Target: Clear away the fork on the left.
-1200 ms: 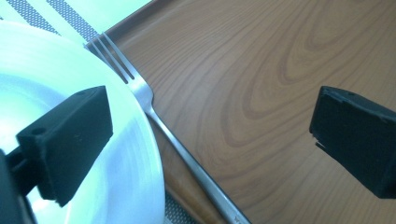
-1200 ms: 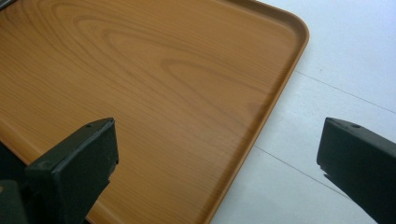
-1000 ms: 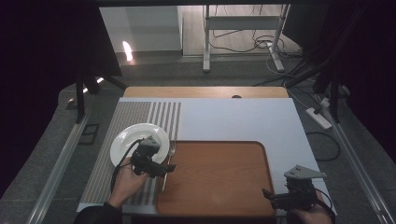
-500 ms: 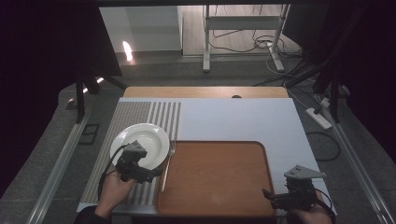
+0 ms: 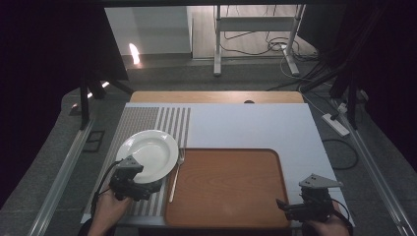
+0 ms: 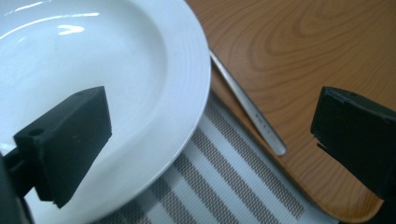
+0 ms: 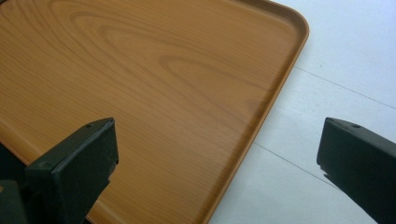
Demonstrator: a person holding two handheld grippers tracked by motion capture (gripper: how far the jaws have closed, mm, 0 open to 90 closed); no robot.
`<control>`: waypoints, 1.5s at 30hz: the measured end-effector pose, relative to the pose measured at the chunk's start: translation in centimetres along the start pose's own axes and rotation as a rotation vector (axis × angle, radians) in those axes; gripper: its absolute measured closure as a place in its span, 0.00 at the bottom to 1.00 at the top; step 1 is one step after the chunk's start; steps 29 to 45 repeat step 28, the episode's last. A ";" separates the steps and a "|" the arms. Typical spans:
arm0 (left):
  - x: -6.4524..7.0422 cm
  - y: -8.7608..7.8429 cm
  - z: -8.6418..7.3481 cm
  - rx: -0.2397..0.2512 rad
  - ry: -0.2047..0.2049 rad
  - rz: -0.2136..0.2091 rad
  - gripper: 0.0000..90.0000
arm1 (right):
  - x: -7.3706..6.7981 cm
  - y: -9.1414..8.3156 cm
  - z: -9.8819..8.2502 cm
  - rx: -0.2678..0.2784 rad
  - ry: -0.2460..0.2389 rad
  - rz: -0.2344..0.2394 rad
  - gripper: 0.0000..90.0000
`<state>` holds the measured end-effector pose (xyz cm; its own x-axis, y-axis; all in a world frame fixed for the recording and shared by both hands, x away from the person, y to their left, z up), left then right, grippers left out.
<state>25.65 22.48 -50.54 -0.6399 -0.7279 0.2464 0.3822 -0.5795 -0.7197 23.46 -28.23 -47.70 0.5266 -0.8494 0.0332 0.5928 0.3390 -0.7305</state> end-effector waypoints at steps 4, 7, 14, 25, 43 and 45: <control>-0.1 -0.6 -0.7 0.010 -0.018 0.007 0.00 | 0.0 0.0 0.0 0.000 0.000 0.000 0.00; -0.2 -0.9 -1.2 0.012 -0.027 0.012 0.00 | 0.0 0.0 0.0 -0.001 -0.001 -0.001 0.00; -0.2 -2.1 -2.1 0.046 -0.046 0.027 0.00 | 0.0 0.0 0.0 0.001 -0.001 -0.003 0.00; -0.3 -2.9 -2.8 0.018 -0.065 0.063 0.00 | -0.1 0.0 0.0 0.000 -0.004 -0.005 0.00; -0.4 -2.9 -2.8 0.015 -0.069 0.059 0.00 | 0.0 0.0 0.0 -0.003 -0.006 -0.006 0.00; -0.4 -2.9 -2.8 0.015 -0.069 0.059 0.00 | 0.0 0.0 0.0 -0.003 -0.006 -0.006 0.00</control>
Point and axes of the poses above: each handheld gripper's, and its own axes: y roughly forward along the jaws, z roughly out of its top, x roughly to its right, the point moved 2 cm from there along y, roughly forward along the jaws, and after that the axes turned 4 degrees about -z, right-handed, at the moved point
